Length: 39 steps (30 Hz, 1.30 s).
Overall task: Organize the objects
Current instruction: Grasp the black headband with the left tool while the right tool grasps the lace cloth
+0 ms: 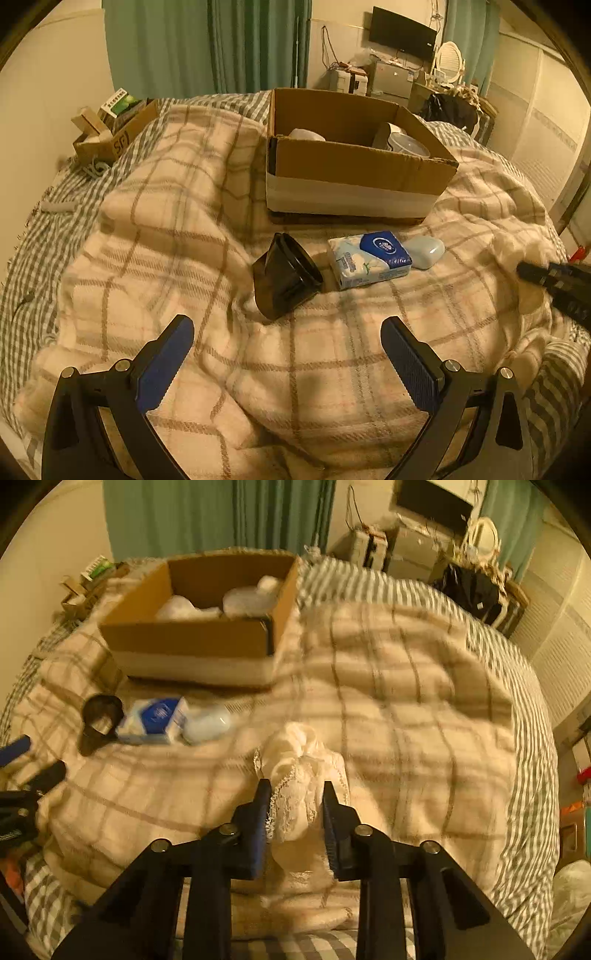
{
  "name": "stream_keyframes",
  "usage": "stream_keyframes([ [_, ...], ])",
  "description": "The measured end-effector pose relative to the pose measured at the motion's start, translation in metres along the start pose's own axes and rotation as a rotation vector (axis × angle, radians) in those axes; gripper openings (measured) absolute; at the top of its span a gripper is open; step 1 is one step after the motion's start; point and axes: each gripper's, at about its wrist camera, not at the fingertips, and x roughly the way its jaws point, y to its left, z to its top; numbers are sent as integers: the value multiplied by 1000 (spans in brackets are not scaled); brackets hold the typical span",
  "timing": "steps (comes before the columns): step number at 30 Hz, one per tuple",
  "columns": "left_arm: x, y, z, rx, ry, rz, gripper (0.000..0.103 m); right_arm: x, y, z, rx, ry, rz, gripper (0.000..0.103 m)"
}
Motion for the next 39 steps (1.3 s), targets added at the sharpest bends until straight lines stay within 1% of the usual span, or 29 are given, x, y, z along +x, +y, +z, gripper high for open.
stream_keyframes([
  [2, 2, 3, 0, -9, 6, -2, 103, -16, 9, 10, -13, -59, 16, 17],
  [4, 4, 7, 2, -24, 11, -7, 103, -29, 23, 22, -51, -113, 8, 17],
  [6, 6, 11, 7, -38, 18, -16, 103, -36, 37, 34, -71, -154, 21, 17],
  [10, 16, 21, 21, -58, 23, -5, 103, -24, 58, 51, -53, -165, 84, 17],
  [13, 27, 23, 32, -57, 18, 2, 103, -5, 77, 47, -109, -144, 73, 17],
  [15, 40, 23, 39, -52, 26, 21, 101, 7, 80, 40, -136, -119, 69, 17],
  [16, 47, 24, 41, -54, 37, 29, 97, 14, 79, 37, -132, -101, 78, 17],
  [19, 71, 24, 42, -75, 87, 15, 81, 23, 70, 34, -95, -73, 117, 17],
  [21, 85, 20, 38, -59, 124, 2, 76, 28, 63, 36, -71, -64, 134, 17],
  [23, 96, 16, 32, -38, 166, 6, 53, 31, 60, 35, -56, -56, 144, 17],
  [26, 95, 13, 28, -16, 159, 9, 45, 33, 60, 33, -56, -48, 149, 17],
  [34, 64, 18, 23, -39, 121, 4, 41, 14, 64, 31, -88, -88, 122, 17],
  [35, 56, 18, 23, -41, 109, 5, 24, 10, 65, 31, -90, -95, 121, 17],
  [36, 51, 17, 23, -39, 99, 0, 10, 6, 65, 31, -92, -101, 123, 17],
  [37, 45, 16, 23, -36, 96, 5, 9, 2, 65, 31, -94, -107, 125, 17],
  [39, 37, 16, 28, -36, 82, -14, 9, -8, 64, 32, -93, -121, 133, 17],
])
